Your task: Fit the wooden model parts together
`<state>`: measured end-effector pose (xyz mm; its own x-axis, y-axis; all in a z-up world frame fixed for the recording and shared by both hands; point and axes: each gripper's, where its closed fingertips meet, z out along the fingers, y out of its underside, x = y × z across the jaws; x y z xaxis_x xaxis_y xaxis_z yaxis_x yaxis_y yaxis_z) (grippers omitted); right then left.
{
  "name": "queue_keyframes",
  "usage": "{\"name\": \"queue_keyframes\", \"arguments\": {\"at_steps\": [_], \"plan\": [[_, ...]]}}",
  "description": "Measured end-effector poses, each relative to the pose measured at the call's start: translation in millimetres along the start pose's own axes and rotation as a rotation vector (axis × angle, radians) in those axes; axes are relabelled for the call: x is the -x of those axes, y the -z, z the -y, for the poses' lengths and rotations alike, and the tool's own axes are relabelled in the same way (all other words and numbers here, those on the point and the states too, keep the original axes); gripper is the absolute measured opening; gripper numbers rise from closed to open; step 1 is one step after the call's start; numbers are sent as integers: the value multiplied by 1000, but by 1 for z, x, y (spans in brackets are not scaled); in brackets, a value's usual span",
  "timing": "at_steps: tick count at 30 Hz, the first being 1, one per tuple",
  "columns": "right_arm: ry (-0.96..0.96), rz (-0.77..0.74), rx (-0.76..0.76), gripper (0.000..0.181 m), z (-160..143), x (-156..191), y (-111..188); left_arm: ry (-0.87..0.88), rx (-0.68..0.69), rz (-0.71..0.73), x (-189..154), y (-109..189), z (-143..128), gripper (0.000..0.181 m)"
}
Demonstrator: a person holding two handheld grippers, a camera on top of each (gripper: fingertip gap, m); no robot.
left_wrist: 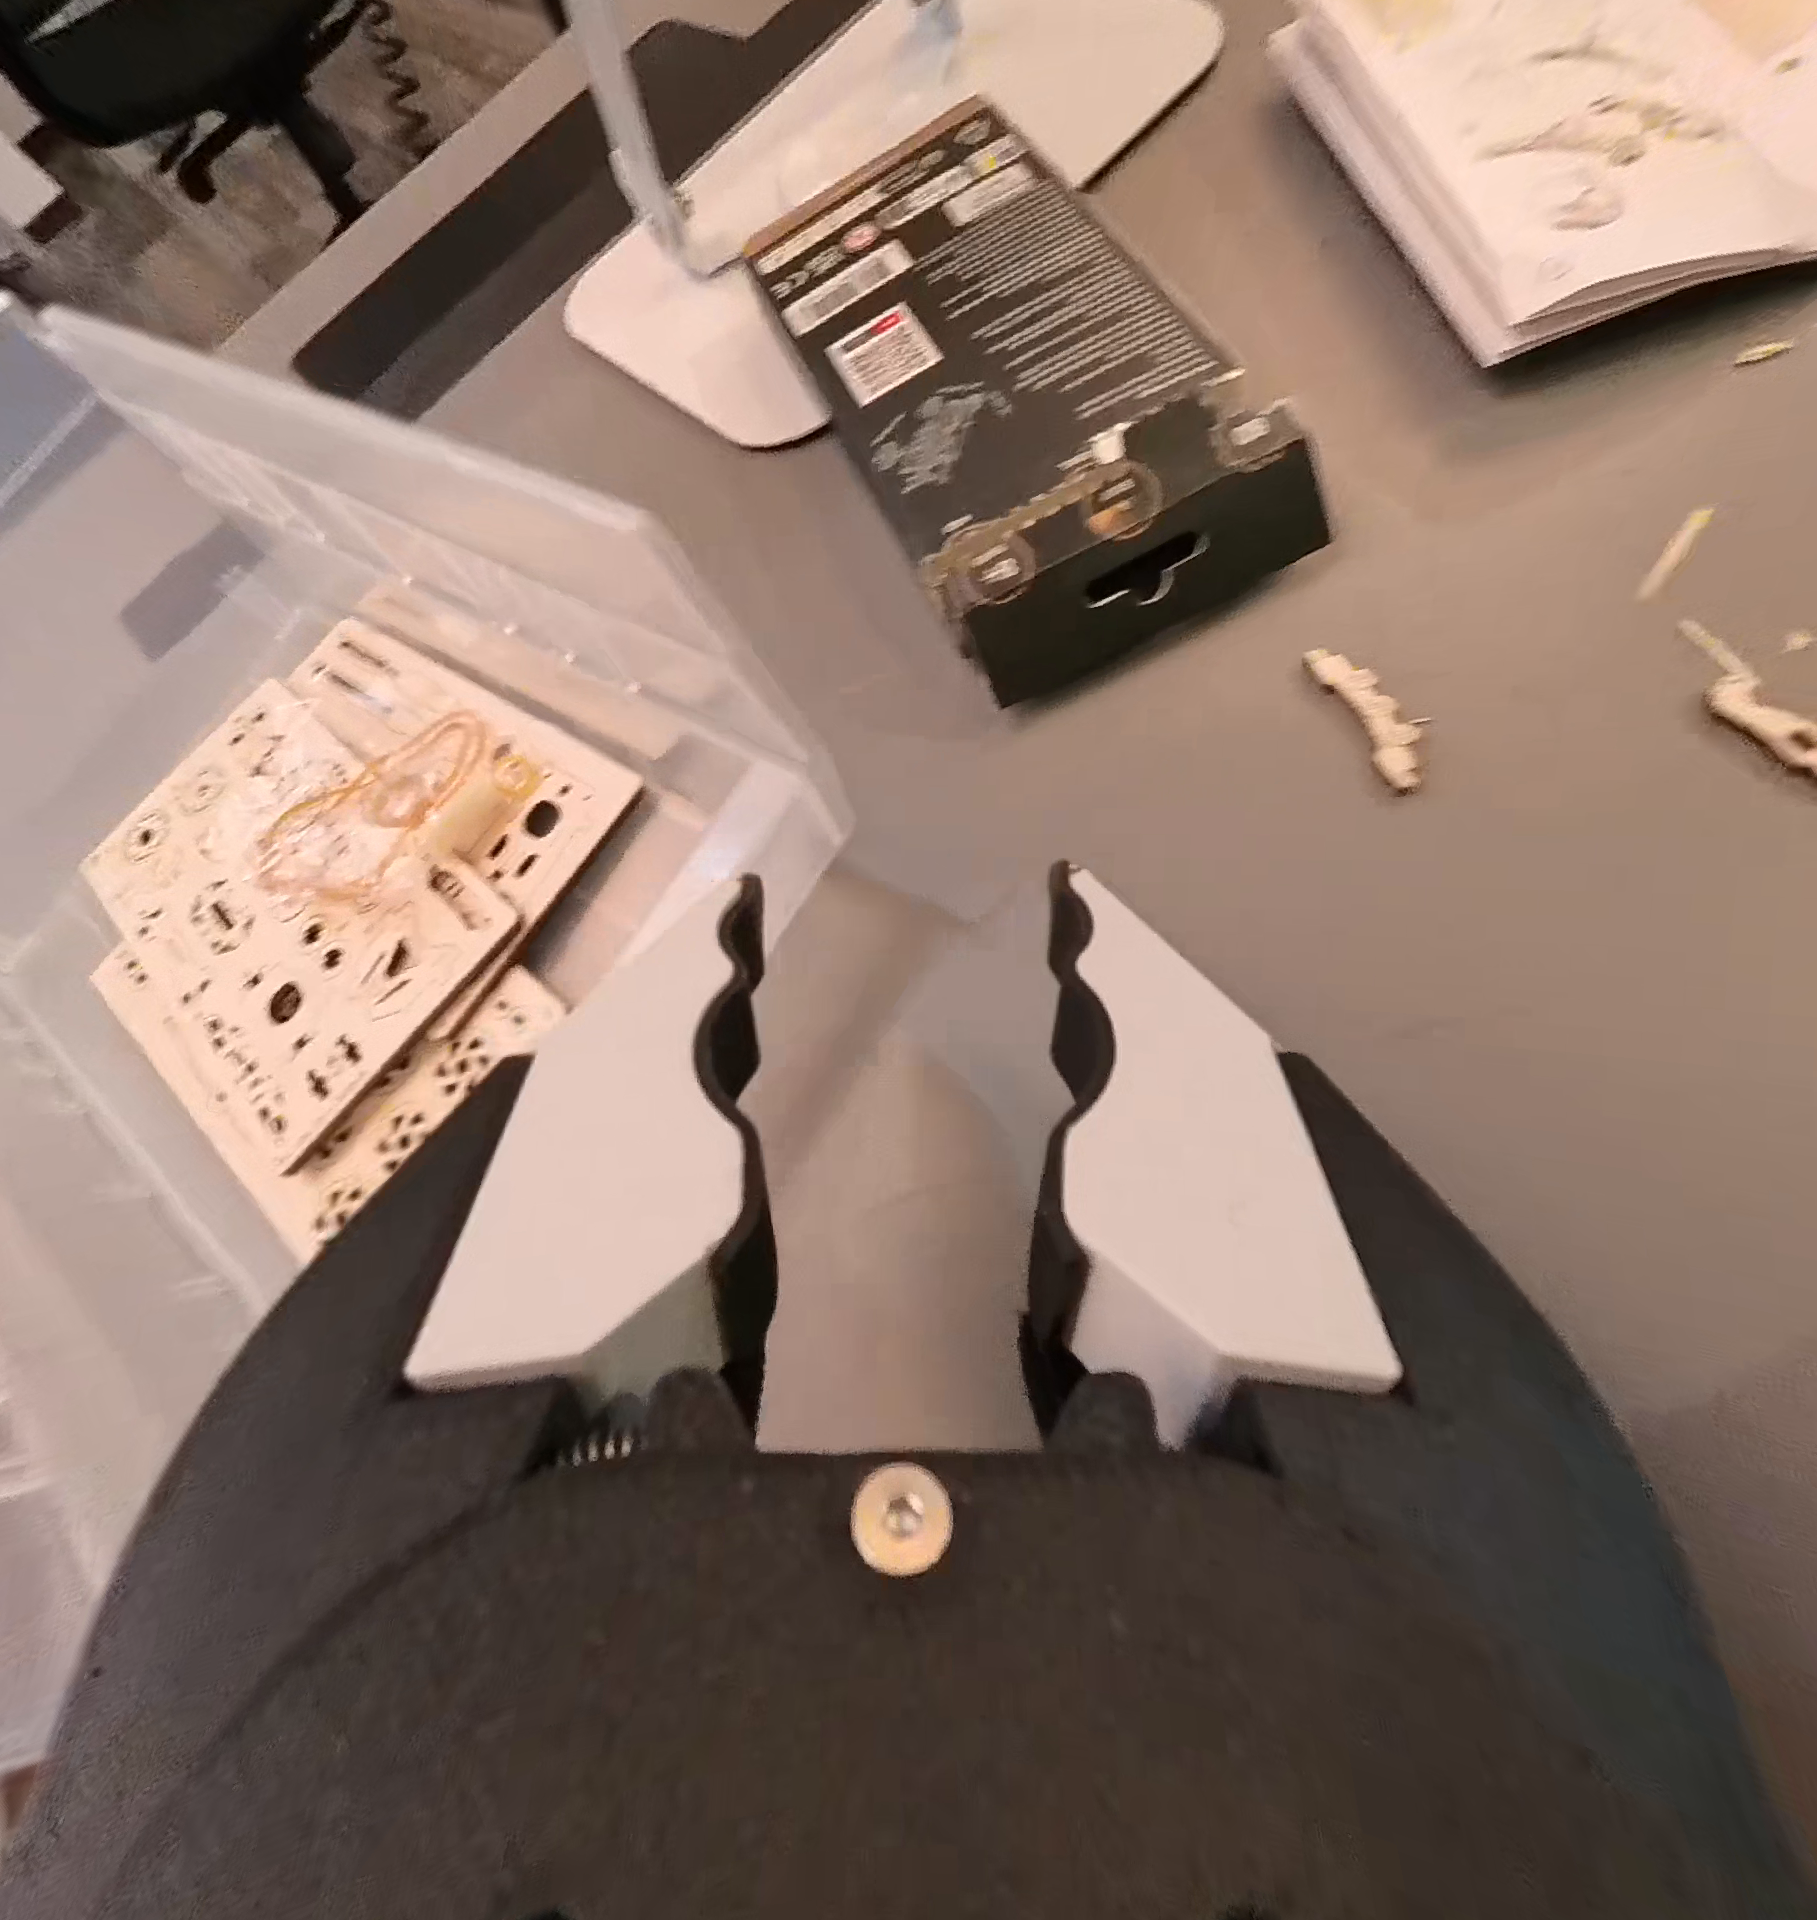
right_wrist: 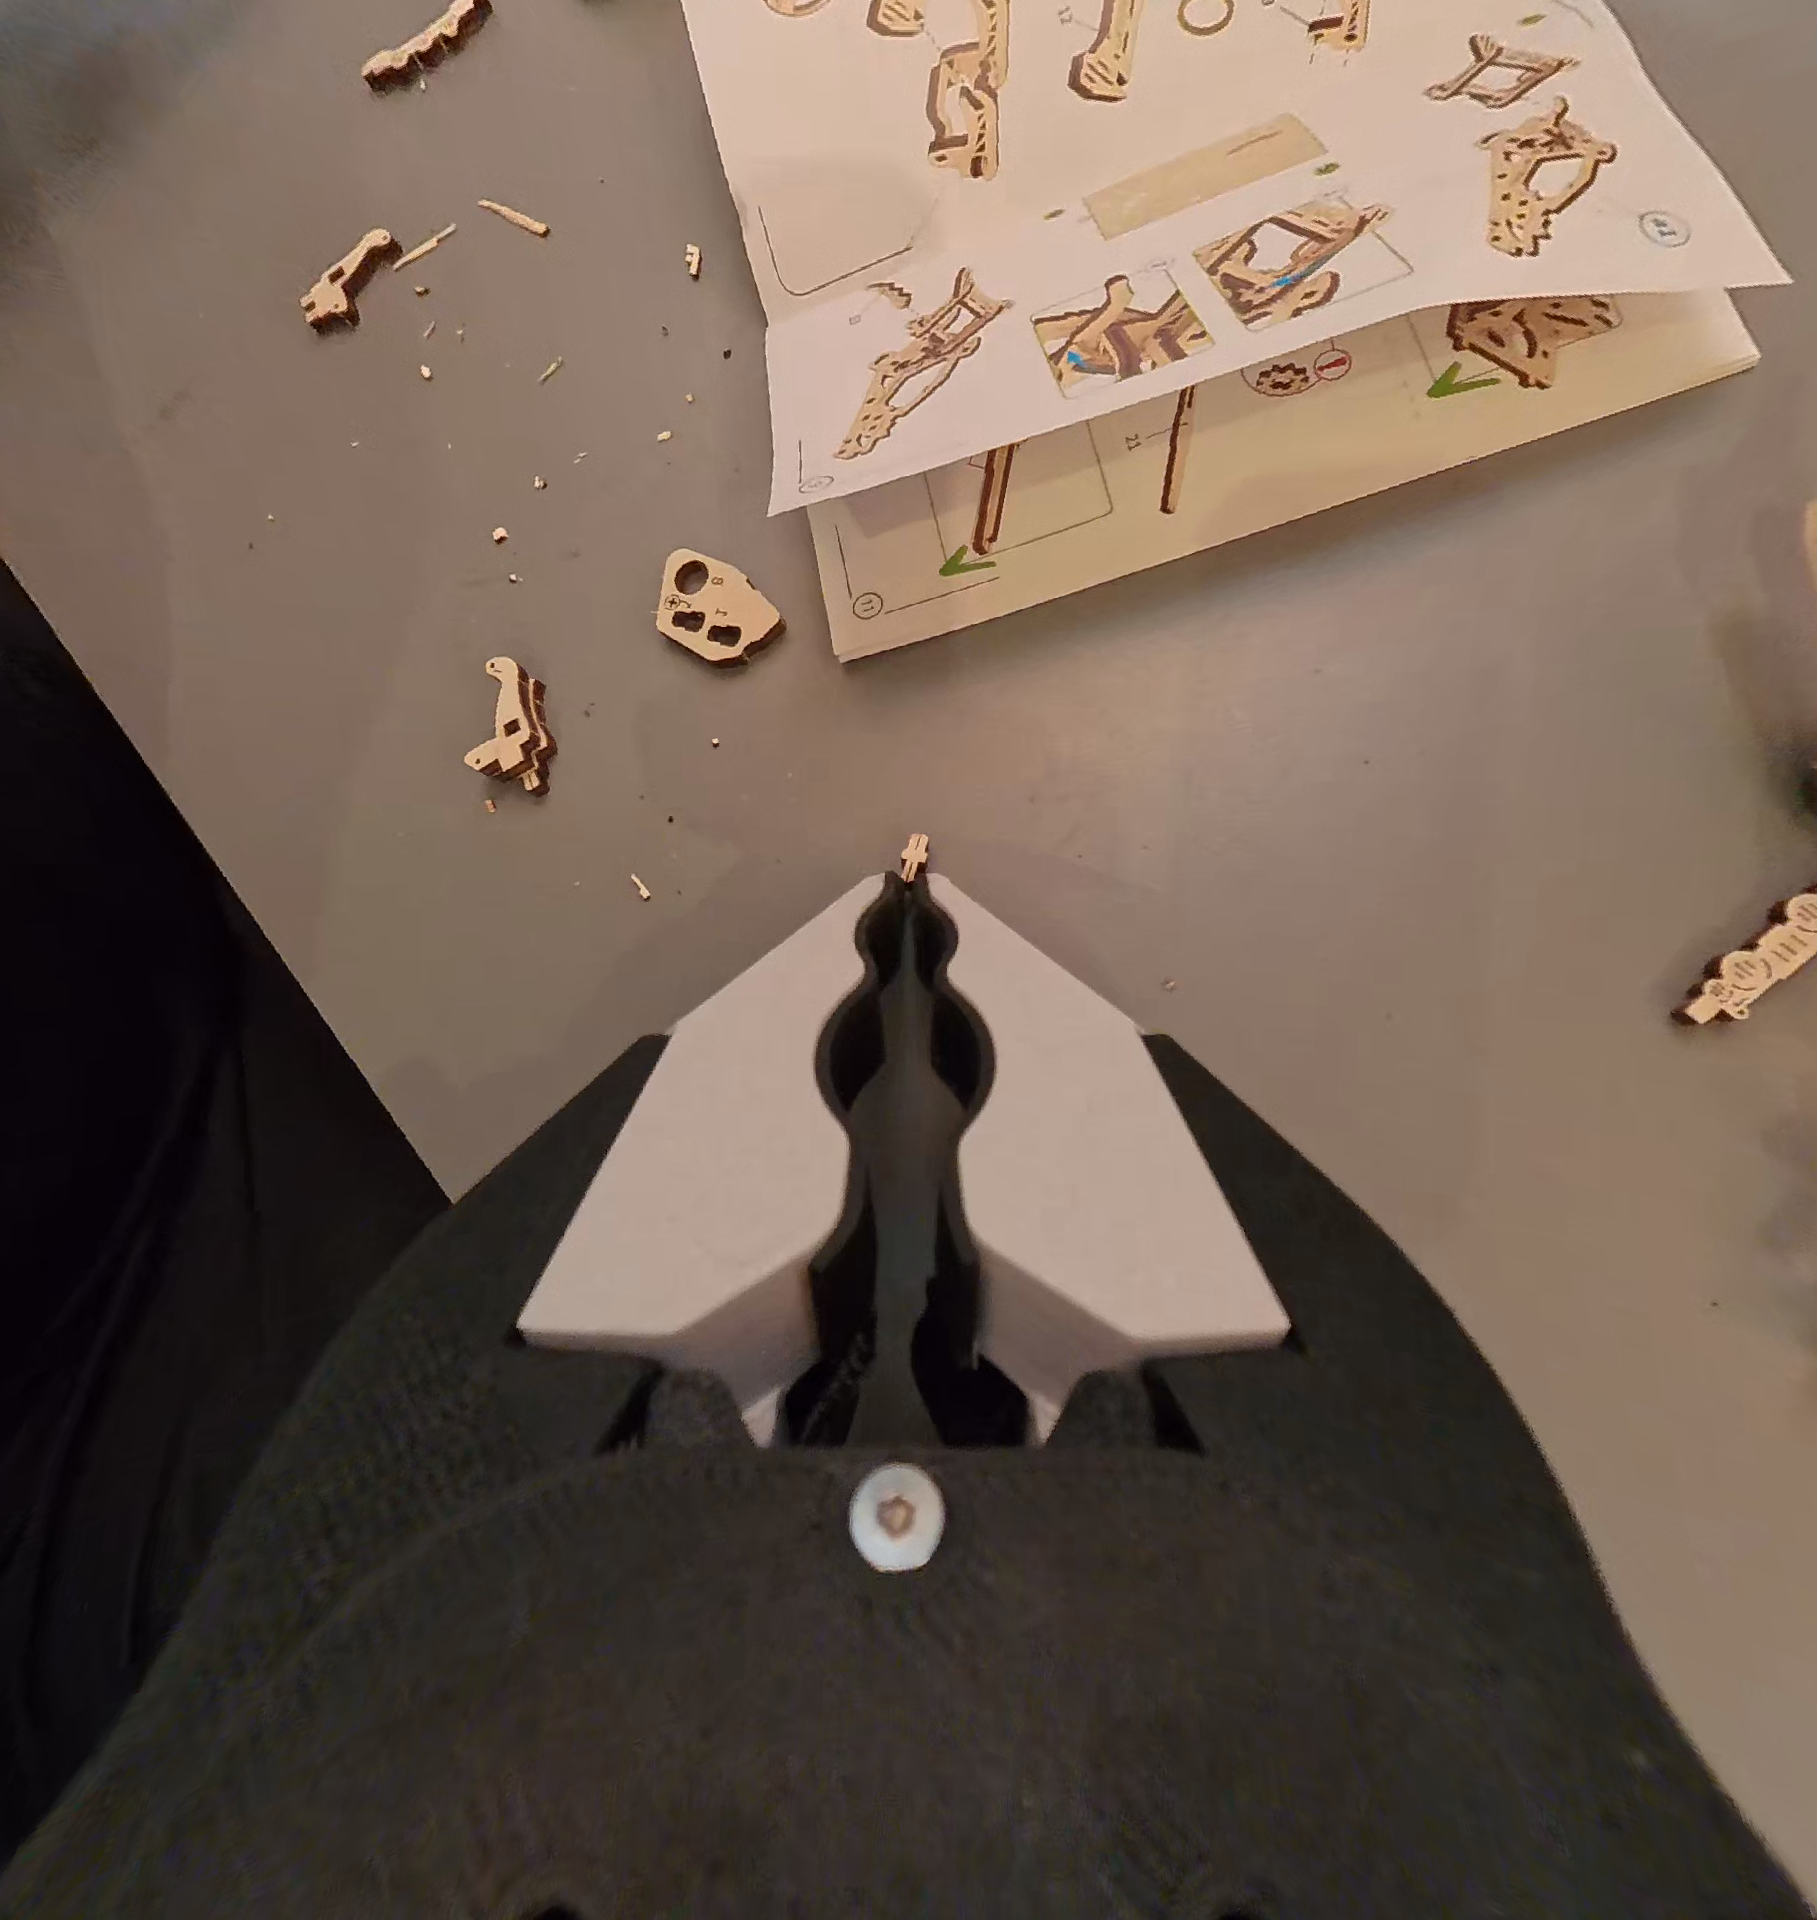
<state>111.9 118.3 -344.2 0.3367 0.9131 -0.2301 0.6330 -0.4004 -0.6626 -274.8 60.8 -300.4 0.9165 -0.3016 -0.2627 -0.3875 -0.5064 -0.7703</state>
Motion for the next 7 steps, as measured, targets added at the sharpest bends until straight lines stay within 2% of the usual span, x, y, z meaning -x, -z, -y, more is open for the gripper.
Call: {"name": "queue_keyframes", "arguments": {"at_steps": [7], "plan": [[42,-18,38,0,-2,3,0,-56,-60,-197,-67,-17,33,51]]}}
